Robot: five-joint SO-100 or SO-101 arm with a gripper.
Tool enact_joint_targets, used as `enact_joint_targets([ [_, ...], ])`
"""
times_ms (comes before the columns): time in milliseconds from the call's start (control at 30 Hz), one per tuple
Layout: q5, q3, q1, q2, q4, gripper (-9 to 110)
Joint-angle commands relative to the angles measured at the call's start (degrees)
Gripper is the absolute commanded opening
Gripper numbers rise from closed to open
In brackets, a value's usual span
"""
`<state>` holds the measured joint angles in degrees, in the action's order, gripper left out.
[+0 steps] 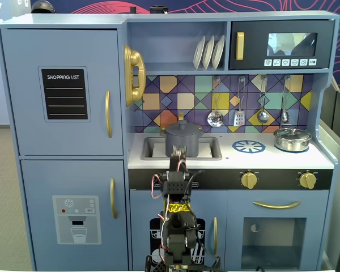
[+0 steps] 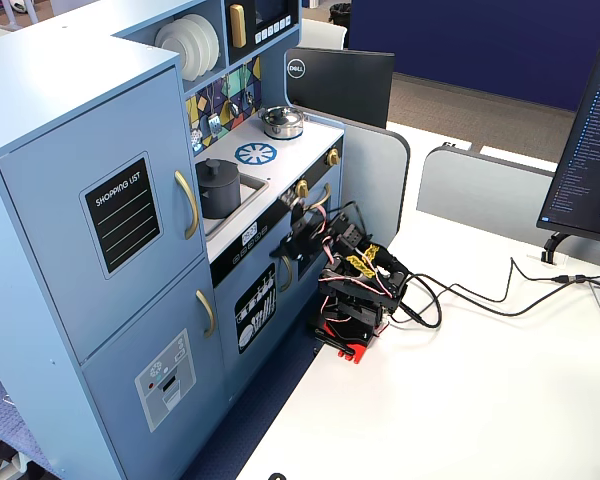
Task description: Pick up the lid from the counter and put it on the gray recipient
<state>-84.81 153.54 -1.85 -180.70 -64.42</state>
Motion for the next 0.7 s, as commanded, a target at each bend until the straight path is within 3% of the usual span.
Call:
enact_joint_targets([
  [0,3.6,7.6,-0.4,-1.3,3.7,0],
  [167,-0.1,17.9,-0.3,-1.3,1.9,0],
  [533,-3.2,18.5,-1.5,-1.3,-21.9,4],
  [667,-1.8,18.5,0.4,-1.4,-23.2,5],
])
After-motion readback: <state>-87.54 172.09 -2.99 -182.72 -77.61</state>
